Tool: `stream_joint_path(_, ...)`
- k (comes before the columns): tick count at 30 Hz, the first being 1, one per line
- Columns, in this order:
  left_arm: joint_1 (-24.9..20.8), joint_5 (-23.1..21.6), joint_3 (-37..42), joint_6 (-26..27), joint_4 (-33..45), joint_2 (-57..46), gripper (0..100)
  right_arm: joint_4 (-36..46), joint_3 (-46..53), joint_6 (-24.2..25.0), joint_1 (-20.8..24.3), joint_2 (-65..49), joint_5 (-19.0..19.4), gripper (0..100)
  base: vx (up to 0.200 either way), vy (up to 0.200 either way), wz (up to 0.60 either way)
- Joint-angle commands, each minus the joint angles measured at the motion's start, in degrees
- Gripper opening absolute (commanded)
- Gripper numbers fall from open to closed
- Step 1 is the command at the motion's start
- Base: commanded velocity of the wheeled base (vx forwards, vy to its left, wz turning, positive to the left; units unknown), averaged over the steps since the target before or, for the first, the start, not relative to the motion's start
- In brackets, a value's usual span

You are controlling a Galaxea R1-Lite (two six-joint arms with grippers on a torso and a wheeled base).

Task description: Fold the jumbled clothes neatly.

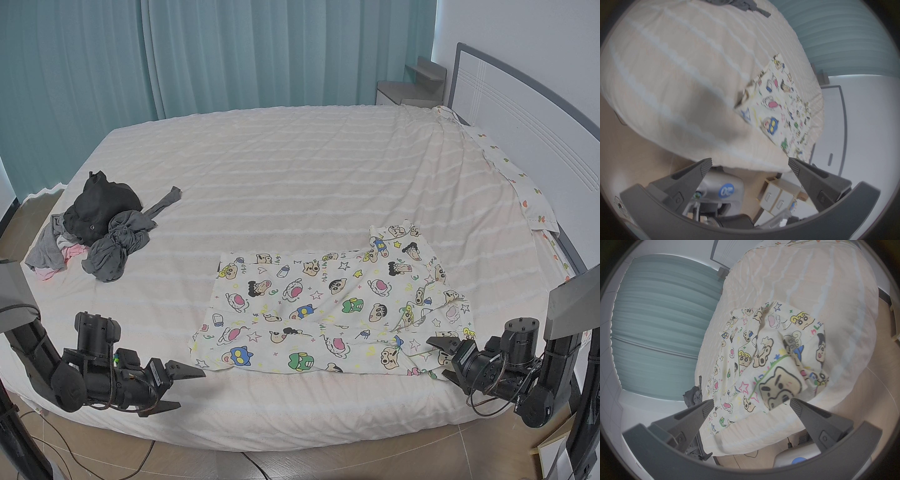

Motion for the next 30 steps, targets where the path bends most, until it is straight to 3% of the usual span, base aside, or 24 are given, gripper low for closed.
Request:
stream_joint_path(1, 0.0, -2.9, 5.4, -0.5, -1.1, -5.5, 100, -0.8, -2.0, 0.2, 1.0, 1.6, -0.6, 100, 0.0, 0.0, 0.0)
stream_joint_path(8, -0.3, -3.1, 8.6, -0.1, -7.4, -3.1, 100, -0.8, -3.8, 0.2, 0.3, 3.6, -1.0, 100, 0.0, 0.0, 0.0)
stream_joint_path(12, -0.3, -3.0, 9.7, 0.1, -9.9, -2.0, 100, -0.9, -5.0, 0.2, 0.2, 4.7, -3.1, 100, 0.0, 0.0, 0.0)
stream_joint_path(13, -0.3, -3.0, 10.3, 0.2, -11.3, -1.4, 100, -0.9, -6.5, 0.2, -0.1, 5.3, -5.2, 100, 0.0, 0.0, 0.0)
stream_joint_path(22, -0.3, -3.0, 10.4, 0.3, -12.0, -0.9, 100, -0.9, -7.2, 0.2, -0.4, 5.3, -6.4, 100, 0.0, 0.0, 0.0)
stream_joint_path(23, -0.3, -2.9, 10.4, 0.3, -12.0, -0.9, 100, -0.9, -7.2, 0.2, -0.3, 5.3, -7.0, 0, 0.0, 0.0, 0.0)
stream_joint_path(30, -0.3, -2.9, 10.5, 0.3, -12.0, -0.9, 100, -0.9, -7.2, 0.1, 0.1, 5.1, -7.7, 0, 0.0, 0.0, 0.0)
